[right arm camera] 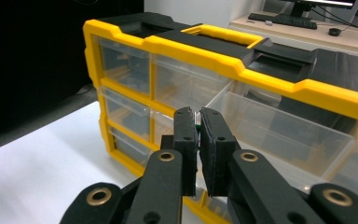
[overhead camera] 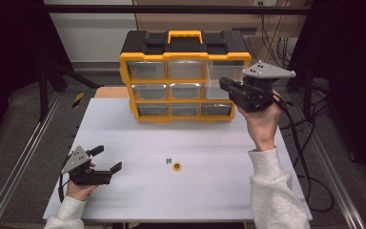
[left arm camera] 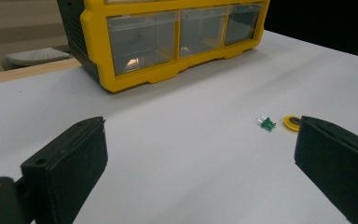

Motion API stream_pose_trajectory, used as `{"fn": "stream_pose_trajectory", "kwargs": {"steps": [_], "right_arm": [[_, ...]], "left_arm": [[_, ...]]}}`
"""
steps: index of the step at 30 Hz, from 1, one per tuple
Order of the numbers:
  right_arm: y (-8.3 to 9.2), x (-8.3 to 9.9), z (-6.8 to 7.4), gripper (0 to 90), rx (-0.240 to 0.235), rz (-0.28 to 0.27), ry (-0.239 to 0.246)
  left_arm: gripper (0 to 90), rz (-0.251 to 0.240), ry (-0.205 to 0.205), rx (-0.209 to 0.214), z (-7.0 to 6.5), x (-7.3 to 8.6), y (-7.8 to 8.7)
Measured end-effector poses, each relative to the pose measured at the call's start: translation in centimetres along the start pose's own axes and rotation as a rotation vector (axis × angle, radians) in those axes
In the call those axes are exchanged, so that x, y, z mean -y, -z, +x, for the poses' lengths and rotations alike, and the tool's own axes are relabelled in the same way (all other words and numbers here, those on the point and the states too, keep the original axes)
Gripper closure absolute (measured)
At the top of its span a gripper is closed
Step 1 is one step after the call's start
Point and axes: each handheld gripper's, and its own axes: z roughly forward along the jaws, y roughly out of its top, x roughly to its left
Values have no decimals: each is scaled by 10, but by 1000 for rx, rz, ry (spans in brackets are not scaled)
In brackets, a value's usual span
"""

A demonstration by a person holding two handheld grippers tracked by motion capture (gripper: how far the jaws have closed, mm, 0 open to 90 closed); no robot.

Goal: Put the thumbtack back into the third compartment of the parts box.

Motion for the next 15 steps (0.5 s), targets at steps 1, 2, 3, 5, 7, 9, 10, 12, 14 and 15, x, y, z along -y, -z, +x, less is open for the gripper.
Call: {"fn": "stream_pose_trajectory", "kwargs": {"steps": [1, 2, 3, 5, 7, 9, 10, 12, 14, 15], "right_arm": [[-1, -1, -1, 856, 6, 2, 0], [-3, -2, -2, 856, 12, 4, 0], [-4, -3, -3, 856, 14, 5, -5], [-7, -5, -6, 856, 20, 5, -7], [-10, -6, -9, 856, 31, 7, -11], [-13, -8, -12, 856, 43, 8, -13], [-15, -9, -13, 856, 47, 10, -13], [-18, -11, -16, 856, 59, 15, -14], [-21, -12, -18, 855, 70, 20, -16], [-21, -12, -18, 855, 70, 20, -16]], "left_arm": [[23, 0, 1, 0, 0, 0, 0], [23, 2, -2, 0, 0, 0, 0], [23, 2, -2, 1, 0, 0, 0], [23, 1, 1, 0, 0, 0, 0], [23, 0, 1, 1, 0, 0, 0], [23, -1, 2, 1, 0, 0, 0], [23, -1, 1, 0, 0, 0, 0], [23, -1, 2, 0, 0, 0, 0], [23, -1, 1, 0, 1, 0, 0], [23, -1, 1, 0, 1, 0, 0]]}}
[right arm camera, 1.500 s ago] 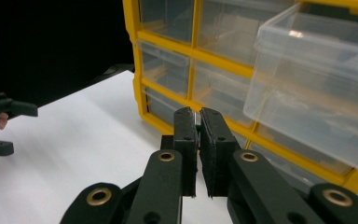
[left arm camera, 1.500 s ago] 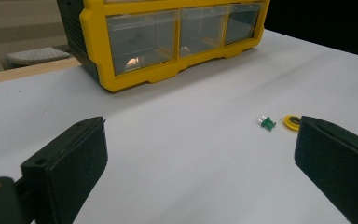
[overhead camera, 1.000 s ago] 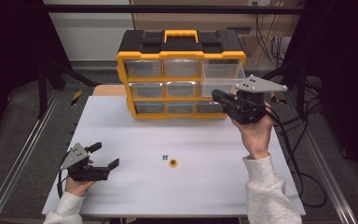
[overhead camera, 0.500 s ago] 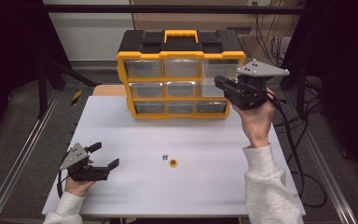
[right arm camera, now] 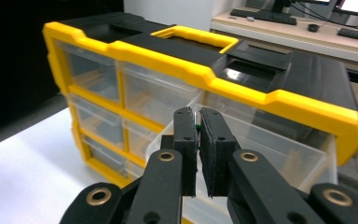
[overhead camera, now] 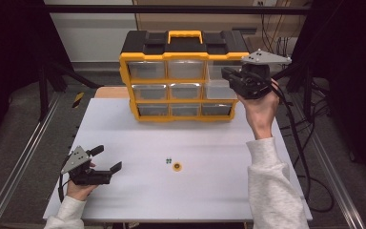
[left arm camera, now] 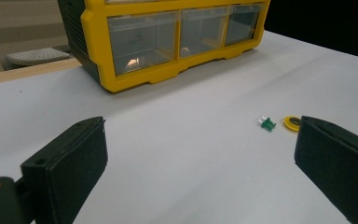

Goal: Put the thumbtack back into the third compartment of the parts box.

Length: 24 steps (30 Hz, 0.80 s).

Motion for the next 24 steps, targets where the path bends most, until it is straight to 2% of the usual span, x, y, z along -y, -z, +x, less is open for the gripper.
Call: {"fn": "stream_pose_trajectory", "kwargs": {"steps": [8, 12, 24], "right_arm": [[-14, -3, -7, 855, 45, 22, 3], [-19, -3, -11, 855, 53, 32, -8], [-37, 5, -20, 853, 100, 90, -24]], "left_arm": [[23, -2, 3, 0, 0, 0, 0], [23, -3, 2, 1, 0, 0, 0], [23, -3, 2, 1, 0, 0, 0]]}}
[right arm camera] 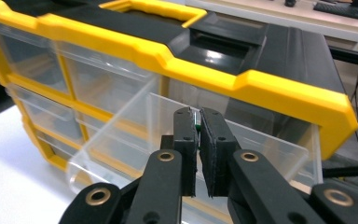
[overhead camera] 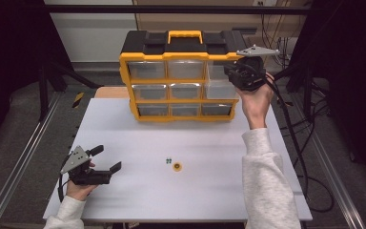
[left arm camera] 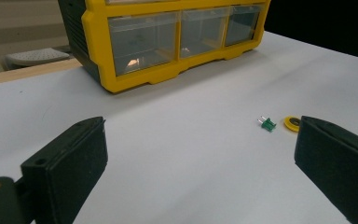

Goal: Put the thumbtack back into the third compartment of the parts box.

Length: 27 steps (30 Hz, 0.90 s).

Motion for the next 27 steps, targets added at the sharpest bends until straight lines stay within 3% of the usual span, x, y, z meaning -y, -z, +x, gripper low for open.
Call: {"fn": "stream_pose_trajectory", "kwargs": {"steps": [12, 16, 17, 18, 19, 20, 21, 22, 23, 24, 26, 27], "right_arm": [[-9, 6, -4, 842, 26, 56, -15], [-7, 5, -4, 769, 24, 45, -22], [-3, 4, -4, 710, 19, 24, -19], [-3, 4, -4, 710, 19, 24, -19], [3, 3, -4, 636, 12, -5, -21], [3, 3, -4, 636, 12, -5, -21], [9, 2, -3, 517, 14, -44, -18], [9, 2, -3, 517, 14, -44, -18], [16, 2, -1, 401, 20, -82, -16], [16, 2, -1, 401, 20, -82, -16], [22, 2, 3, 316, 24, -120, -5], [28, 4, 8, 214, 22, -148, -2]], "left_arm": [[23, 3, -1, 1, 0, 0, 0], [23, 1, 0, 0, 0, 0, 0], [23, 4, -1, 0, 0, 0, 0], [23, 4, -1, 0, 0, 0, 0], [23, 2, 0, 0, 0, 0, 0], [23, 2, 0, 0, 0, 0, 0], [23, 2, 0, 0, 0, 0, 0], [23, 2, 0, 0, 0, 0, 0], [23, 3, 0, -1, 0, 0, 0], [23, 3, 0, -1, 0, 0, 0], [23, 2, -1, 0, 0, 0, 0], [23, 2, 0, -1, 0, 0, 0]]}}
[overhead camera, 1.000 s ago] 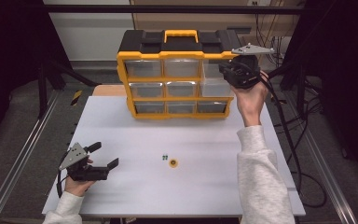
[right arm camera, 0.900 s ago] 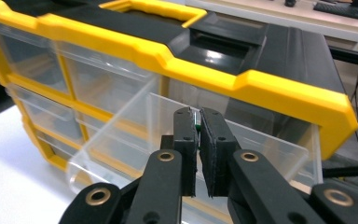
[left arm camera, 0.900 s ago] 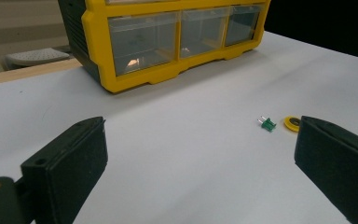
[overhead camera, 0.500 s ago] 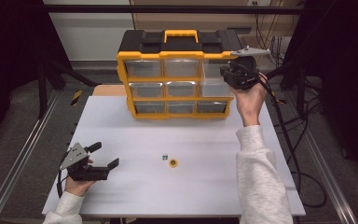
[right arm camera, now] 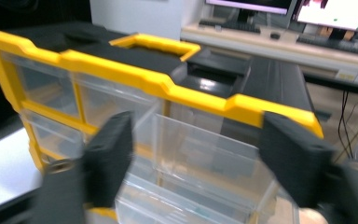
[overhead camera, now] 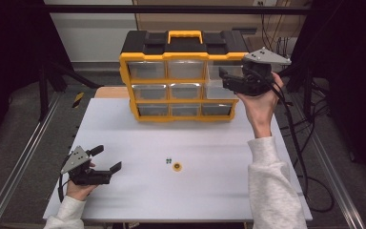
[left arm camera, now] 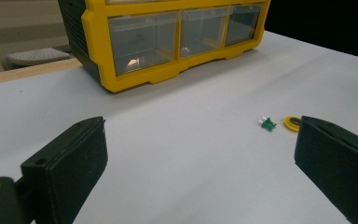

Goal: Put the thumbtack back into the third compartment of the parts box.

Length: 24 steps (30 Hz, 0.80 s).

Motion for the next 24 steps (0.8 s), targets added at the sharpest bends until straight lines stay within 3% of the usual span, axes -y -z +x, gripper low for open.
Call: {"fn": "stream_pose_trajectory", "kwargs": {"steps": [2, 4, 10, 24], "right_arm": [[2, 0, 2, 190, 3, -8, 7], [9, 2, 8, 101, -3, -40, 17], [19, 9, 23, 24, -22, -58, 25], [43, 35, 50, 8, -116, -87, -8]], "left_arm": [[23, 0, 1, 0, 0, 0, 0], [23, 0, 0, 0, 0, 0, 0], [23, -1, -1, -1, 0, 0, 0], [23, -3, -3, -1, -1, -1, 1]]}}
